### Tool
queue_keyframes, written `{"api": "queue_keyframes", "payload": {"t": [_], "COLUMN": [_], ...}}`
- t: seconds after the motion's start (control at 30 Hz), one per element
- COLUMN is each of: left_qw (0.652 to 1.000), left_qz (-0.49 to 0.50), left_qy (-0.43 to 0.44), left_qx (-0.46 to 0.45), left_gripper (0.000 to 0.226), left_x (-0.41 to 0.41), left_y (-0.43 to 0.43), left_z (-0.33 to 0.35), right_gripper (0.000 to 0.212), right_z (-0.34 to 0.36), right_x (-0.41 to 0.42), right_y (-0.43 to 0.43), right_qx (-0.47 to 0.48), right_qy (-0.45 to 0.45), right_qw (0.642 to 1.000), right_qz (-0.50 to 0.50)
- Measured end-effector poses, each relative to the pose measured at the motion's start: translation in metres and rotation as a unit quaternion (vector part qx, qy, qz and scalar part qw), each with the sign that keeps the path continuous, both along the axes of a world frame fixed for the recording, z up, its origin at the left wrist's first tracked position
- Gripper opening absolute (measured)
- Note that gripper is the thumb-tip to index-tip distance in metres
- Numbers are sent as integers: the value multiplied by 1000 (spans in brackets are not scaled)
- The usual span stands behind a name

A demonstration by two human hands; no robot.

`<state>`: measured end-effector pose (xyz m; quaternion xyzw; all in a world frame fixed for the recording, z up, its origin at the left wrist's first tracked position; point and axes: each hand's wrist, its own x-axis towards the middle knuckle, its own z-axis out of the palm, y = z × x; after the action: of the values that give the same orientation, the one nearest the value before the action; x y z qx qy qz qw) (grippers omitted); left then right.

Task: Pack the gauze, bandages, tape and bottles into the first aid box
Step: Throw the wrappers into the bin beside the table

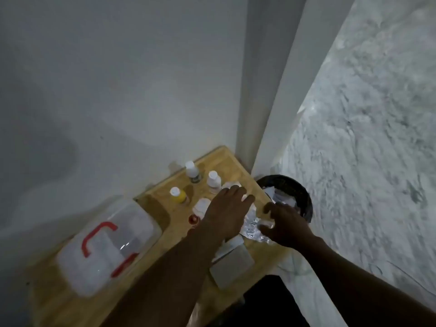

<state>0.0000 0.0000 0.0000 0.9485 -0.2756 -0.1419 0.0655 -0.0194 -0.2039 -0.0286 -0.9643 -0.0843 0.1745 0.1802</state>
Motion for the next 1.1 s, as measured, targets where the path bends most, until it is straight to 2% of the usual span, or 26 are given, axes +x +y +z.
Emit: {"api": "queue_keyframes", "payload": {"t": [0.07,0.13,0.3,0.33,0.47,0.53,0.63,0.7,0.77,0.97,1.03,1.1], "left_qw": [1000,999,995,995,993,993,991,992,992,994,997,999], "left_qz": [0,-8,-52,-53,-48,-45,-17,-23,-25,-35,-9,27], "left_qy": [4,6,-37,-25,-26,-11,2,19,23,14,23,32], "left_qx": [12,38,81,84,103,107,135,119,121,102,70,24], "left_gripper": [64,68,44,44,58,58,64,69,65,44,34,21], "left_x": [9,15,34,38,47,52,59,64,69,84,94,105], "left_y": [-12,-19,-24,-25,-34,-39,-46,-49,-50,-52,-55,-59], "left_z": [-12,-26,-51,-52,-43,-39,-31,-34,-33,-20,-5,7], "right_gripper": [65,72,72,74,67,63,61,62,56,20,19,27], "right_z": [-12,-22,-40,-43,-45,-45,-46,-45,-43,-29,-17,-6], "right_x": [-2,-7,6,11,27,32,36,36,37,44,50,57], "right_y": [-6,-9,-9,-9,-14,-18,-24,-28,-30,-44,-55,-69], "right_qx": [-5,-24,-49,-50,-44,-32,-10,7,27,88,111,124], "right_qy": [46,78,78,88,136,152,159,162,161,175,182,173], "right_qw": [999,997,996,995,989,988,987,987,986,976,969,965], "right_qz": [5,1,11,14,22,20,4,-14,-31,-92,-121,-154]}}
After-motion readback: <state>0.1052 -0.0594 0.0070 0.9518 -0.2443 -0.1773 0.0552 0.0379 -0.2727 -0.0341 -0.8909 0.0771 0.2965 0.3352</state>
